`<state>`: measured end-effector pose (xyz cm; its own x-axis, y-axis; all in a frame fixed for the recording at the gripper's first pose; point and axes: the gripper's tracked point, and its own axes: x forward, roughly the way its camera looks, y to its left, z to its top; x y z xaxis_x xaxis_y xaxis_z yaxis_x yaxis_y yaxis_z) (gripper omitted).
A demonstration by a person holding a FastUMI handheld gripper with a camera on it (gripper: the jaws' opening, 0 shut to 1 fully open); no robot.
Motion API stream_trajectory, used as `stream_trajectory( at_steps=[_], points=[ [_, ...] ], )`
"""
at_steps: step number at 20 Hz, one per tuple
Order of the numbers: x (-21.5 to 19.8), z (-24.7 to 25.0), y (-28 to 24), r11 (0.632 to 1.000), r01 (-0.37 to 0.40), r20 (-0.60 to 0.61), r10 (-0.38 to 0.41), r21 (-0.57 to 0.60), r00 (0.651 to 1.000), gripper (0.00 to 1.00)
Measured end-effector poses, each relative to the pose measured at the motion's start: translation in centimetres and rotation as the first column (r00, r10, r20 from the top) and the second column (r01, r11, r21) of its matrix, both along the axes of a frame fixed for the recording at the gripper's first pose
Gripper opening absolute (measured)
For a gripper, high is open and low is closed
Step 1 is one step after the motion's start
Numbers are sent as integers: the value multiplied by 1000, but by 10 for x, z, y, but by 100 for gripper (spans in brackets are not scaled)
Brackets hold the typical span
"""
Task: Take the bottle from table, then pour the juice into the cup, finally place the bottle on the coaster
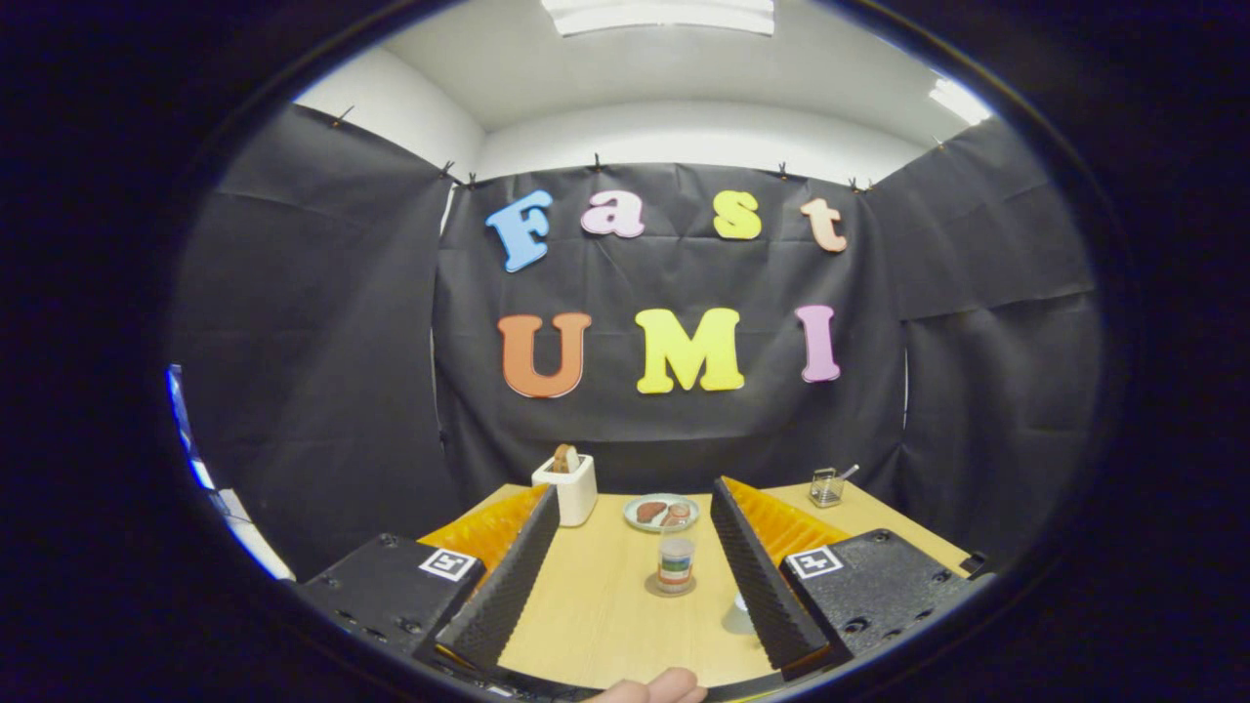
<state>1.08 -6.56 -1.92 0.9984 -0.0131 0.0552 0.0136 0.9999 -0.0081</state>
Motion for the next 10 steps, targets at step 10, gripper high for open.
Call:
stream_trajectory(
  at_steps=[10],
  points=[
    [-3,23,15,996,-38,9,39,-77,999,100]
  ],
)
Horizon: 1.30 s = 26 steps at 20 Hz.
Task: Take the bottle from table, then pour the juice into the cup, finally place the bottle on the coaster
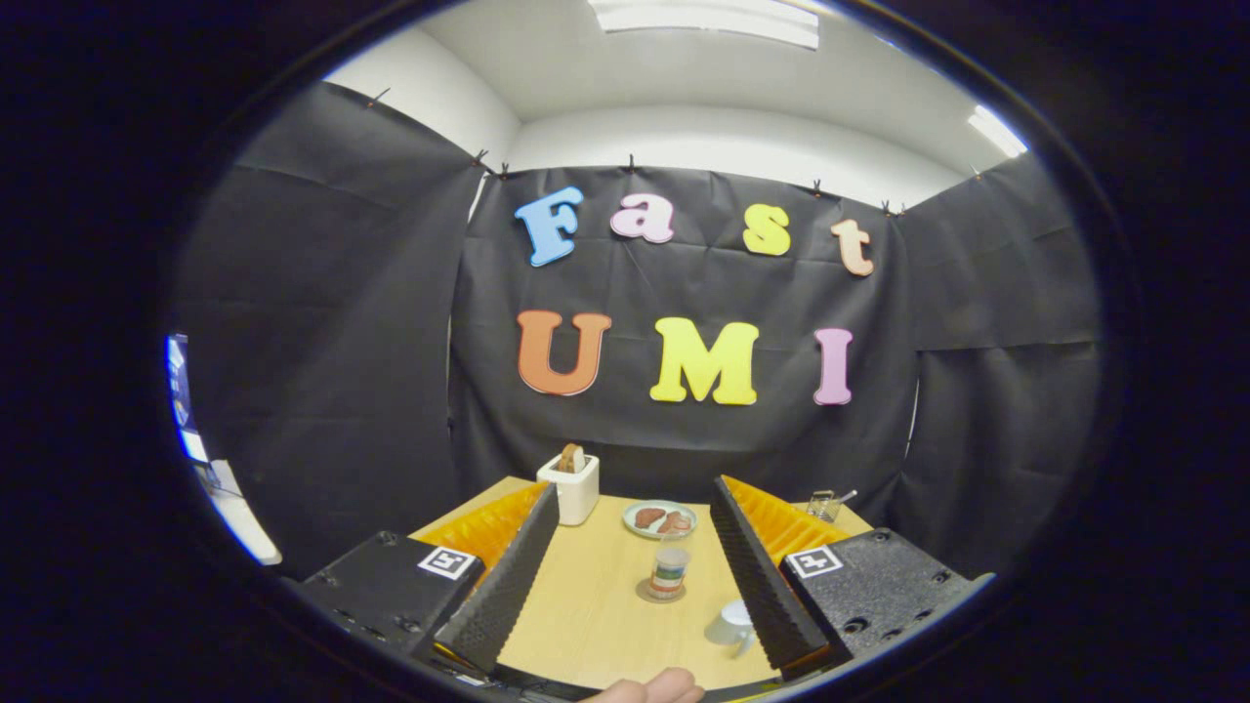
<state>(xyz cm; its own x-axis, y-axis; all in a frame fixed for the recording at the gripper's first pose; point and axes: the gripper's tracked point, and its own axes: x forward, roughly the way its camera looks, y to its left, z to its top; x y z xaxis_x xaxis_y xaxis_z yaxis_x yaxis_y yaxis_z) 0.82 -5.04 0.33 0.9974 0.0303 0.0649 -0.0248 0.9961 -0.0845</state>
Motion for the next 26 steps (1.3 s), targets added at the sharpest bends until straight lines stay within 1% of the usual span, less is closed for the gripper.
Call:
stream_trajectory(
  at_steps=[3,6,9,14,18,23,26],
  points=[
    [-7,11,-4,1000,15,16,-16,10,1000,100],
    [-17,27,-1,999,20,57,-21,29,998,100],
    [-24,26,-10,997,50,67,-54,54,996,100],
    [-33,17,-19,991,117,69,-121,66,990,100],
    [-28,5,-25,986,153,43,-156,68,987,100],
    [-27,-3,-22,983,151,37,-156,108,987,100],
    [-25,-11,-19,981,158,30,-162,110,986,100]
  ],
)
